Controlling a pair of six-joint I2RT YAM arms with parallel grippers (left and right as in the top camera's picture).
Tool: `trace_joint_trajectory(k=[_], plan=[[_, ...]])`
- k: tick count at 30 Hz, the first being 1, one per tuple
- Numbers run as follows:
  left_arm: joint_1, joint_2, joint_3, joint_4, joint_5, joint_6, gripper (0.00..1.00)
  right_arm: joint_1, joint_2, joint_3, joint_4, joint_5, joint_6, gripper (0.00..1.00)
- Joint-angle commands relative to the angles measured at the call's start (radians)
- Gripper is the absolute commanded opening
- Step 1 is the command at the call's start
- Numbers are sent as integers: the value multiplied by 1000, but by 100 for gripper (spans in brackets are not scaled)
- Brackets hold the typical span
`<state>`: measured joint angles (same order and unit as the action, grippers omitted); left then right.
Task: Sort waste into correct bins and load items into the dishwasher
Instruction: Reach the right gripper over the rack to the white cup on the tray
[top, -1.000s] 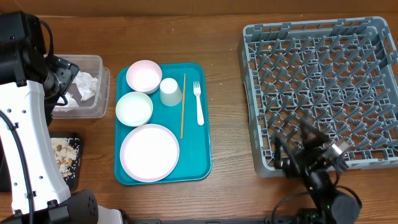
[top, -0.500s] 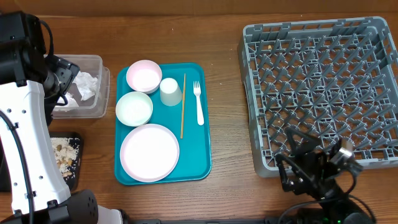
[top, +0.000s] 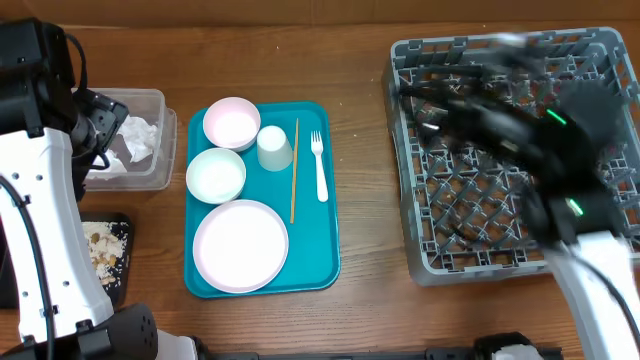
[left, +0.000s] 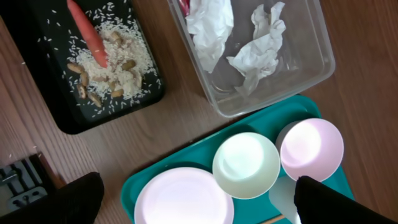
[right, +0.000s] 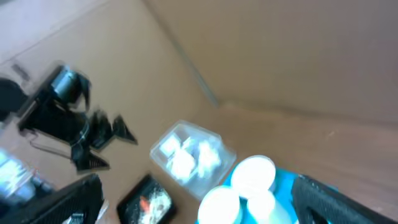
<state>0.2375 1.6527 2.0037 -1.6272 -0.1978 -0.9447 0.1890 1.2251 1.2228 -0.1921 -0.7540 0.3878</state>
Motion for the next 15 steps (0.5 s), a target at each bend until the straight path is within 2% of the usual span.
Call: trace_joint_trajectory(k=[1,4,9,15], plan=[[4,2,7,2,-3,-21,100,198,180,189,-161,314,-232,100],[4,2,7,2,-3,-21,100,322,314,275,-229,566,-240,100],[4,2,7,2,-3,-21,100,460,504,290,-158,808,-238,100],[4,2,7,2,-3,-21,100,465,600,289,-68,724,-192,100]])
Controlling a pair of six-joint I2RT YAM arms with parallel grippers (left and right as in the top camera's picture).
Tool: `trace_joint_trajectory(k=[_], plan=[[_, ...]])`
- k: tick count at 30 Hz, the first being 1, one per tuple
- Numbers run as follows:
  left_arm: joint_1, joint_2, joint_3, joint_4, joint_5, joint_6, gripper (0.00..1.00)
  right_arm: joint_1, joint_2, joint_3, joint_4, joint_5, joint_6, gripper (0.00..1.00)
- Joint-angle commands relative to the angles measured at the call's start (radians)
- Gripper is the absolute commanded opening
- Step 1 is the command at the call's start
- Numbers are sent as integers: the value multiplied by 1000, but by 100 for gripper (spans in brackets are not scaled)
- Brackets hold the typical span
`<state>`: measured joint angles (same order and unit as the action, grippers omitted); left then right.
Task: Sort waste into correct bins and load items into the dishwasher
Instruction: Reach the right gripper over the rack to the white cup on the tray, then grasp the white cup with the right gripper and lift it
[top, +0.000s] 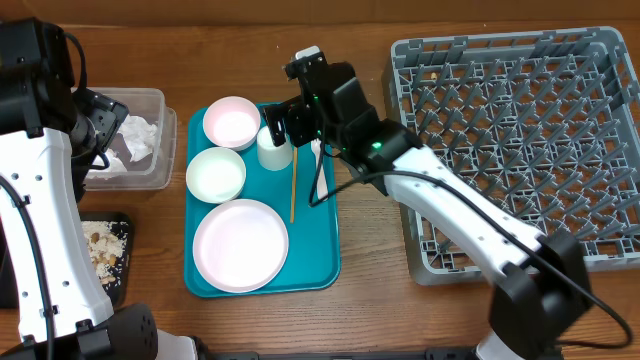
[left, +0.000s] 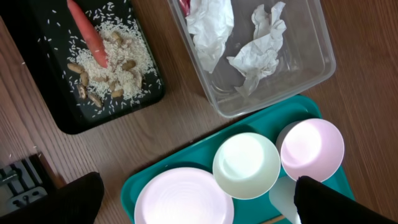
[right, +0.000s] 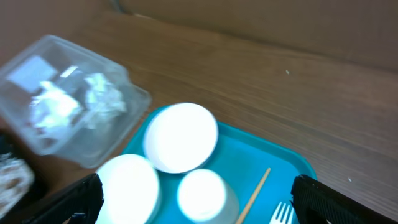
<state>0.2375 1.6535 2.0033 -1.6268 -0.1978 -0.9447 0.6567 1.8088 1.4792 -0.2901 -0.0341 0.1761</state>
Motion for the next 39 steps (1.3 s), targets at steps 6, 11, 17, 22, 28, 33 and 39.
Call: trace_joint_trajectory(k=[6,11,17,22,28,33,39], plan=[[4,1,8,1,-3,-21,100,-1,94,26,46,-30,56,100],[4,1,7,1,-3,-21,100,5,198,26,66,-27,56,100],[4,1,7,2,-3,-21,100,32,237,26,114,-27,35,100],[4,1,7,2,-3,-21,100,56,272,26,119,-27,25,100],[4,1,7,2,-3,-21,100,103,281,26,126,131,-17,100],[4,1,7,2,-3,-21,100,109,312,26,157,139,-17,100],[4,1,7,2,-3,-21,100,107,343,26,188,170,-17,100]])
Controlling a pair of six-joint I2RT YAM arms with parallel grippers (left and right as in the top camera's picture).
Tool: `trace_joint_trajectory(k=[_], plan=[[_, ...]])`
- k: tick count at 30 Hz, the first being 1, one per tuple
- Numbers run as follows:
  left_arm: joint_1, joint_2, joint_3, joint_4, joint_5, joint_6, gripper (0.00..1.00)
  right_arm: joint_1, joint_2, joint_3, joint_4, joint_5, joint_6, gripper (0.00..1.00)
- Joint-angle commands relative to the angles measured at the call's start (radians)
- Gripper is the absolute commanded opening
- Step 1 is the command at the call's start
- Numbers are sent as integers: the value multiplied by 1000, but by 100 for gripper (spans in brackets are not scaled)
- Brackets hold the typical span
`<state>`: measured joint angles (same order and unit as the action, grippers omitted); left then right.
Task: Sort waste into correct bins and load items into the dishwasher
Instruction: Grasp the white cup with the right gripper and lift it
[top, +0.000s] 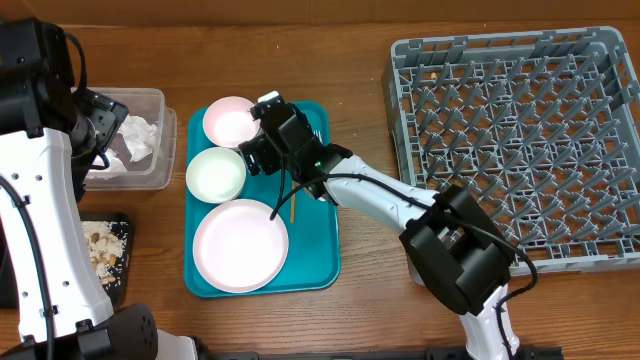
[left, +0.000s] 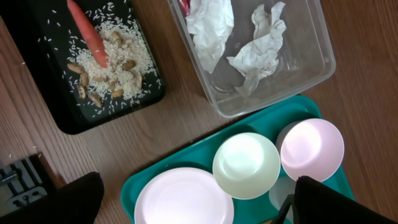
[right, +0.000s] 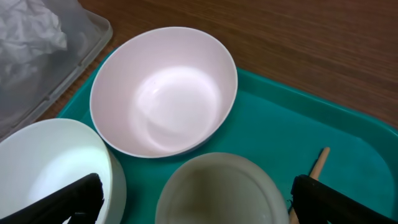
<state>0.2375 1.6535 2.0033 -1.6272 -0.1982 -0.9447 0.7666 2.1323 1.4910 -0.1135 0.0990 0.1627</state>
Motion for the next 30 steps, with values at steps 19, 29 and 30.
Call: trace_joint_trajectory(k=[19,29,30], plan=[[4,1,7,2,-3,-21,100,-5,57,13,20,40,-3,96],[4,1,8,2,-3,-21,100,-5,57,14,27,62,-3,84],[4,1,7,2,-3,-21,100,-5,57,14,27,62,-3,81]])
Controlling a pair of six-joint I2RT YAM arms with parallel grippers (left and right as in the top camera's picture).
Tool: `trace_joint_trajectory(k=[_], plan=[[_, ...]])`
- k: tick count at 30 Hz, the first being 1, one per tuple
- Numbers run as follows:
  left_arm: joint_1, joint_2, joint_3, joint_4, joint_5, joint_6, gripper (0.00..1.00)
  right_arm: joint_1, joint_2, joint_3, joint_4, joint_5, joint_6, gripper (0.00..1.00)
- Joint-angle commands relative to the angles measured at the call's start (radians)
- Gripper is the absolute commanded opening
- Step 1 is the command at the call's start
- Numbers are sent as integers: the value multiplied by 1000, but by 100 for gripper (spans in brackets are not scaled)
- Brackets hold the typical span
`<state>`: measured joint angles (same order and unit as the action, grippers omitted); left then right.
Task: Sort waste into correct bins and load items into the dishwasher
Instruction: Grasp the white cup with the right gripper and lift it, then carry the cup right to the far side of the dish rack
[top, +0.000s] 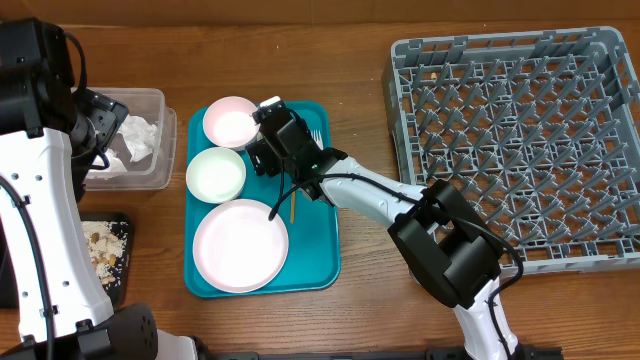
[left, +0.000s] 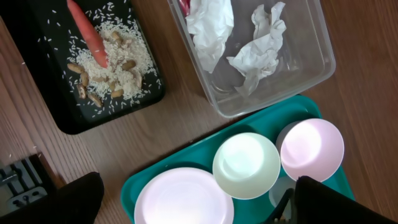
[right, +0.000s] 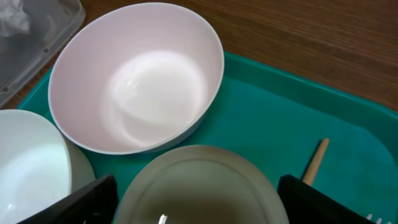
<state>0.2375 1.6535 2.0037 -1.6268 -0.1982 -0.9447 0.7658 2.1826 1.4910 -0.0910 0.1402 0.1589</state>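
A pale cup (right: 199, 186) stands upright on the teal tray (right: 261, 112), between a pink bowl (right: 134, 74) and a wooden chopstick (right: 314, 162). My right gripper (right: 208, 202) is open, one finger on each side of the cup's rim. From overhead the right gripper (top: 272, 150) hides the cup. The tray also holds a light green bowl (top: 215, 173) and a white plate (top: 240, 245). My left gripper (left: 199, 205) is open and empty, high above the tray's left end.
A clear bin (left: 252, 50) with crumpled tissues sits left of the tray. A black tray (left: 99, 62) of rice, peanuts and a carrot lies nearer the front. The grey dish rack (top: 520, 140) fills the right side. The right arm covers the fork.
My right gripper has come lower and closer to the cup, its fingers now flanking the rim. The left arm, bowls and plate have not moved.
My right arm was a blur over the dish rack. Then it was stretched over the tray, above the cup and pink bowl. Then it was low beside the cup, and now it is open around it. The left arm stayed still throughout.
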Motion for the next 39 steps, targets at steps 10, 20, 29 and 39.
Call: trace_joint_trajectory(k=[10,20,29,39], plan=[[4,1,7,2,-3,-21,100,-4,6,14,4,20,2,62],[4,1,7,2,-3,-21,100,-15,-77,16,-20,17,16,64],[4,1,7,2,-3,-21,100,-142,-349,16,-127,18,23,68],[4,1,7,2,-3,-21,100,-630,-522,16,-339,16,22,69]])
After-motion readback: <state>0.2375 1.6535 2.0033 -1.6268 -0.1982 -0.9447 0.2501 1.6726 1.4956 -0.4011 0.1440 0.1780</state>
